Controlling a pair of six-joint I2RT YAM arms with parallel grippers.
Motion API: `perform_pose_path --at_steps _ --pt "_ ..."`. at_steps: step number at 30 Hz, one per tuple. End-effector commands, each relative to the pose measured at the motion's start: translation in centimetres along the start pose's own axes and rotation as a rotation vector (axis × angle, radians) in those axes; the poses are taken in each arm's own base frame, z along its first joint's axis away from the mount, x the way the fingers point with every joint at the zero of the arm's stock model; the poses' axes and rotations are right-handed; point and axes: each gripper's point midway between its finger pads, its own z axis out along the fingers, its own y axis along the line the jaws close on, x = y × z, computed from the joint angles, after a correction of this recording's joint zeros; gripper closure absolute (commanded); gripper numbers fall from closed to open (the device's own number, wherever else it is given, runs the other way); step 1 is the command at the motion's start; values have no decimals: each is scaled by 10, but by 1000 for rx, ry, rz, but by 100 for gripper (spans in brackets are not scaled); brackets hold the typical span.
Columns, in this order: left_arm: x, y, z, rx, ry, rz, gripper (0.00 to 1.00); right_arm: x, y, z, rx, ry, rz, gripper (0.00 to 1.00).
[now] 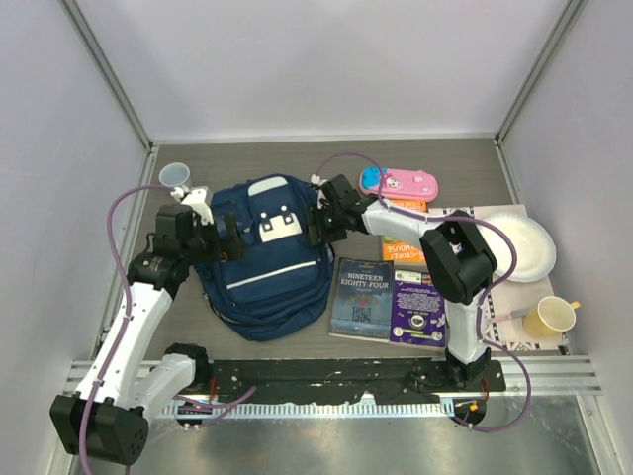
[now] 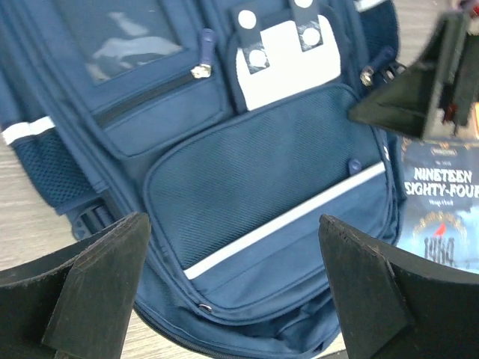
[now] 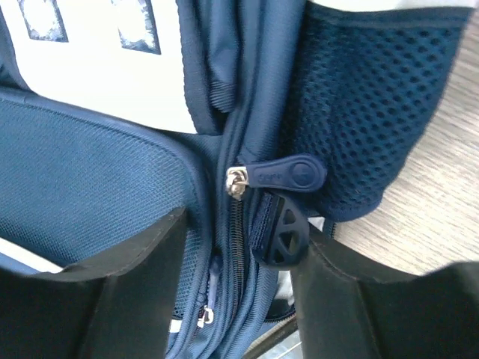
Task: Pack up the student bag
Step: Adjust the student bag at the center of the board, then pick up the book from the center of the board.
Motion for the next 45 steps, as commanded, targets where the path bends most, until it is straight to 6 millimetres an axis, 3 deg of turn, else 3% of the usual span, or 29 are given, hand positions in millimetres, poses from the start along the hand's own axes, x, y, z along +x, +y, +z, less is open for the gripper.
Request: perform_pose_path --at_steps 1,3,4,6,8,9,11,12,13,19,24,30,33,45 --pt "-11 -36 -13 173 -45 151 2 -52 -17 -26 61 -164 64 31" --pt "-7 -41 -13 188 -40 170 2 -75 -17 -55 43 -255 117 28" --pt "-6 -46 -12 201 -41 183 2 -77 -25 -63 51 -278 145 27" --pt "-3 -48 -10 195 -36 194 2 -97 -30 -100 54 -381 170 24" --pt "2 -53 -7 202 -20 207 2 -91 -48 -118 130 -419 215 22" --pt "3 -56 -6 207 -15 206 2 -94 -45 -140 136 -461 218 21" --pt "6 -68 -3 239 -4 211 2 -69 -60 -148 222 -444 279 21" --pt "6 -76 -3 263 0 197 2 -65 -58 -168 224 -480 301 21" --pt "7 -92 -2 308 -3 213 2 -38 -74 -164 291 -448 341 21" --pt "34 -155 11 410 84 211 2 40 -87 -186 310 -436 526 22" --pt "58 -212 23 505 131 199 0 81 -91 -183 306 -381 588 28" --pt "98 -246 53 507 258 172 3 108 -94 -175 314 -300 612 35" --pt "114 -250 67 479 306 154 4 118 -93 -170 304 -268 623 36" --pt "162 -233 108 355 444 113 6 147 -80 -141 191 -149 646 48"
